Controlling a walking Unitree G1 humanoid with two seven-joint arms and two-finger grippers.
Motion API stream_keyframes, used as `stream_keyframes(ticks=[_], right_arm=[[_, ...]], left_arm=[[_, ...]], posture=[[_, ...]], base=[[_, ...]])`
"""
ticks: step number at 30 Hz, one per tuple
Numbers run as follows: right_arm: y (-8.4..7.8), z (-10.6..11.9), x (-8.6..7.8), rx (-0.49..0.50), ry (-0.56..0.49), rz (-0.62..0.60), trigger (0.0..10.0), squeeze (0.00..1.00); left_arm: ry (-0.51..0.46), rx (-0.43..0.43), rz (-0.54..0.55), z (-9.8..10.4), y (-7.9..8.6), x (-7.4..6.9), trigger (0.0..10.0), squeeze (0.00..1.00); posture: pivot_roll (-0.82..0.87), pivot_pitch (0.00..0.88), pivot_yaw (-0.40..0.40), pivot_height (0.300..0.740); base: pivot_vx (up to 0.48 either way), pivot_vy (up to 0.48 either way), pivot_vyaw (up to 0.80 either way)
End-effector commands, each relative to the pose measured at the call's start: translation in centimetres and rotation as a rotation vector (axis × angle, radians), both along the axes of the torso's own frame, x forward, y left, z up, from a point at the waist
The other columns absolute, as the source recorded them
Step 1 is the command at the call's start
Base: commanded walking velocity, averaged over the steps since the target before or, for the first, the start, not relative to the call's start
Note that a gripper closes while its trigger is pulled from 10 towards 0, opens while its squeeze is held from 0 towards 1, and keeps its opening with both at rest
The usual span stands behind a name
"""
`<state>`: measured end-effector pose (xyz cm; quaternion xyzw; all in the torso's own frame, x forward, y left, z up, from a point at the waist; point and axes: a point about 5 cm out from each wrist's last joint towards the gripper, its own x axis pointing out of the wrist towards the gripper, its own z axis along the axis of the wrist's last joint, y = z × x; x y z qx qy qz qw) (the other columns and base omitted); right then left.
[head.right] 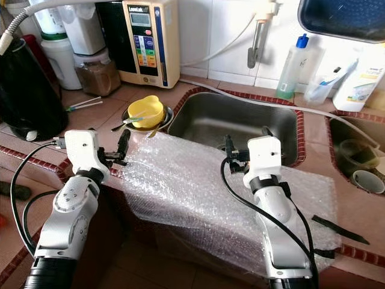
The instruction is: Kitchen organization
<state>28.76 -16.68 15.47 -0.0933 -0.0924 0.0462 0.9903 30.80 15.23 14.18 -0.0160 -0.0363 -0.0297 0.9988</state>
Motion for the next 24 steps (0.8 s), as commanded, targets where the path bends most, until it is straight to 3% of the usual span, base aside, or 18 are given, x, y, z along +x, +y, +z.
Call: stream_keyframes(ticks=[1,8,15,24], right_arm=[[0.11,0.99,0.15,0.000,-0.041,0.011,10.0,0.00],[1.05,0.61,-0.35,0.009,-0.024,0.086,10.0,0.00],[0.97,0.15,-0.51,0.008,-0.009,0.084,10.0,0.00],[0.94,0.13,-0.48,0.006,-0.007,0.083,10.0,0.00]], left_arm=[[-0.050,0.003,-0.006,1.16,0.16,0.02,10.0,0.00],[-0.047,0.001,-0.023,1.22,0.12,-0.17,10.0,0.00],[-0.030,-0.005,-0.036,0.79,-0.10,-0.43,10.0,0.00],[-0.023,-0.008,-0.050,0.66,-0.25,-0.51,10.0,0.00]], posture=[[0.00,0.000,0.025,0.740],[0.00,0.000,0.025,0.740],[0.00,0.000,0.025,0.740],[0.00,0.000,0.025,0.740]], base=[[0.000,0.000,0.00],[0.000,0.000,0.00],[0.000,0.000,0.00],[0.368,0.000,0.00]])
